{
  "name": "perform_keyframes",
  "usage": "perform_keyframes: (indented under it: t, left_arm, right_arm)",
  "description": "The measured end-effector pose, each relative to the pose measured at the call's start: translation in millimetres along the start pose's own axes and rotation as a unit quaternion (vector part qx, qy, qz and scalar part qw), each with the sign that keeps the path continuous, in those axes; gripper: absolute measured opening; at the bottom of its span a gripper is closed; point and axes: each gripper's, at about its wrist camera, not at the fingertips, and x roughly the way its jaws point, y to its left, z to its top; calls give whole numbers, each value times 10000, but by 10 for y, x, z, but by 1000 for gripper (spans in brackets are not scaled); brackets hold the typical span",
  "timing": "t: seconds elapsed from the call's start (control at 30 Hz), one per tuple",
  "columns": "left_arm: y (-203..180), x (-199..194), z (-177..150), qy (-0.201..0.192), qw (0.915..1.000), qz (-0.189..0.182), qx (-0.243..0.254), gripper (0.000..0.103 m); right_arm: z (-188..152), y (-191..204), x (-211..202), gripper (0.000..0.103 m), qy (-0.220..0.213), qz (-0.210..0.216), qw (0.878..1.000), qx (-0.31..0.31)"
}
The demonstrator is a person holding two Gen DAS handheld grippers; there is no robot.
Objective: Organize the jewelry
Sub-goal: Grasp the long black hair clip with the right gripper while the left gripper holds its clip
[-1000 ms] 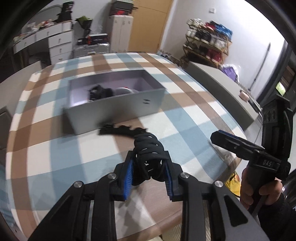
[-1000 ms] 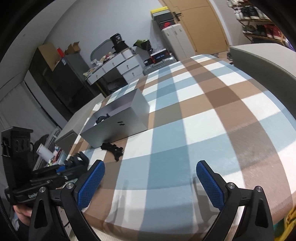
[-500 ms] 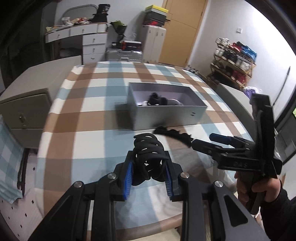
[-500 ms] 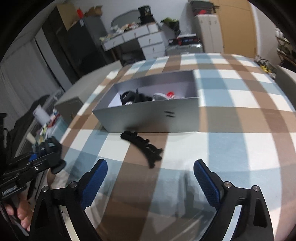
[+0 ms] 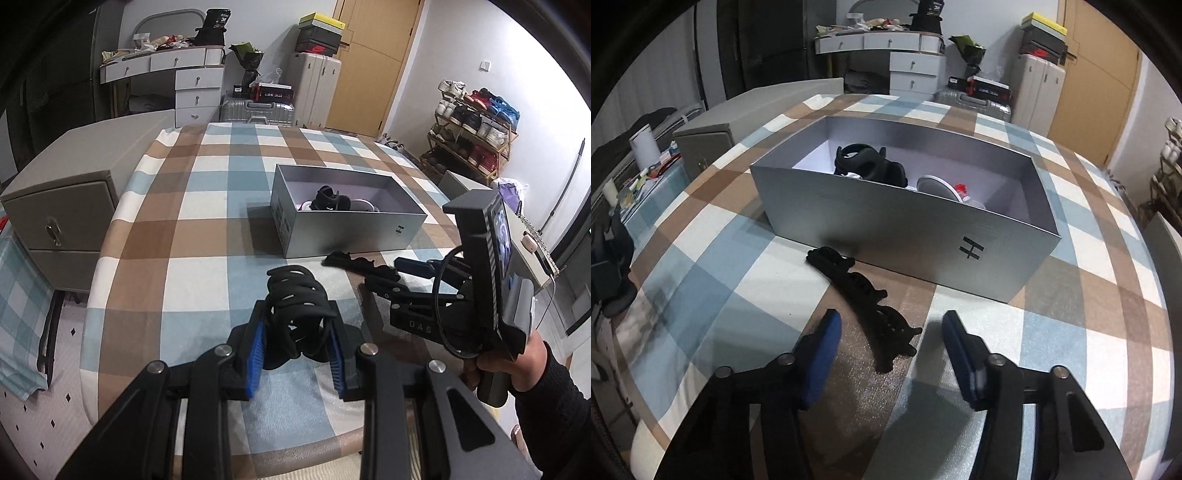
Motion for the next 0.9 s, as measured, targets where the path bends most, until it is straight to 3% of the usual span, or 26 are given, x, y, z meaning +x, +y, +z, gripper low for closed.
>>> perform_keyframes:
  t: [0.1,0.23,0.5,0.9]
  left_arm:
    - [-20,-10,0,-12,10000,17,39,24]
    - [-44,-5,11,16,9999,29,118,24]
    - [-84,37,35,115,9998,32,170,24]
    - [-181,17,148,-30,9997,54,253,24]
  right_arm:
    - [3,28,-13,29,-36,-85,9999,-93]
    - [0,59,-37,24,61,80,9999,-113]
    - [-120,55,-346,23,-392,149,9991,-103]
    - [-182,-307,-628,24,-780,542,9931,681]
